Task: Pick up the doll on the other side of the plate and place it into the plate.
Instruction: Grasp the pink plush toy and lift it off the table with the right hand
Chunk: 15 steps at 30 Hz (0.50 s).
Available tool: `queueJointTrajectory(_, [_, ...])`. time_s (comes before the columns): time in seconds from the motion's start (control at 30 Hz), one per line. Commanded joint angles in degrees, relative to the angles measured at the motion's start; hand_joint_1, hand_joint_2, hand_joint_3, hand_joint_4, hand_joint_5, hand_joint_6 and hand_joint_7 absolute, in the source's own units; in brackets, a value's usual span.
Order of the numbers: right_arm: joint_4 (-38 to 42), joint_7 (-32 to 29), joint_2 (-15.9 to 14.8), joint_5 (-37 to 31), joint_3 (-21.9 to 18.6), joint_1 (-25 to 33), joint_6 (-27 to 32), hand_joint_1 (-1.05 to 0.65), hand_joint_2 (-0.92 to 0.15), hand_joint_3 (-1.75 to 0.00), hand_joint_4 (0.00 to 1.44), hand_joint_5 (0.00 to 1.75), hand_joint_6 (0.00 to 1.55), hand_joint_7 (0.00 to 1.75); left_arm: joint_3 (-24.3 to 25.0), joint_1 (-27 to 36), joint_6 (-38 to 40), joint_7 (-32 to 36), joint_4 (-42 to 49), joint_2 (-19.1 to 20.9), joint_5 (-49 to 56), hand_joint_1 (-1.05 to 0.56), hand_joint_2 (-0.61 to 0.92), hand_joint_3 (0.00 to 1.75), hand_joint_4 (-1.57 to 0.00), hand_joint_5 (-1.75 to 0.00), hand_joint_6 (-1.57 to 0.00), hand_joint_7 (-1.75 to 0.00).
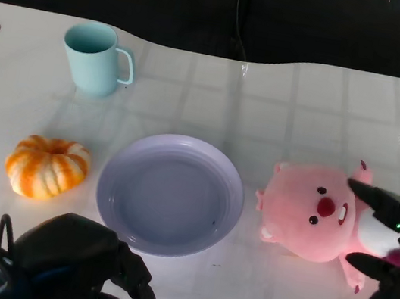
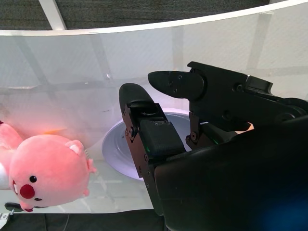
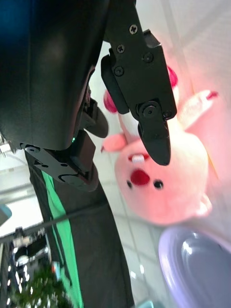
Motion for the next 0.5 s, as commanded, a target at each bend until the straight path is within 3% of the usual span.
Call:
queueJointTrajectory(0.03, [-1.28, 1.44, -1.77, -2.66, -0.63, -0.89, 3.11, -0.59, -0.92, -0.06, 0.05, 0.38, 0.25, 0.0, 0.15, -0.74, 0.01, -0.34, -0.13, 0.8, 0.11, -0.25, 0.92, 0.25, -0.77, -1.21, -1.09, 0.0])
queueJointTrajectory(0.27, [-1.4, 6.93, -3.81, -7.25, 1.17, -2.75, 8.25, -0.66, -0.92, -0.03, 0.0, 0.39, 0.23, 0.01, -0.46, -0.46, 2.04, -1.14, -1.9, 0.31, 0.94, -0.26, 0.92, 0.27, -0.77, -1.19, -1.09, 0.0])
queueJointTrajectory(0.5, [3.46, 9.68, -4.84, -8.67, 3.44, -5.81, 9.61, -0.66, -0.91, -0.01, 0.01, 0.43, 0.27, 0.02, -0.95, -0.03, 1.78, -0.29, -2.55, 0.04, 1.68, -0.25, 0.92, 0.25, -0.8, -1.19, -1.09, -0.01])
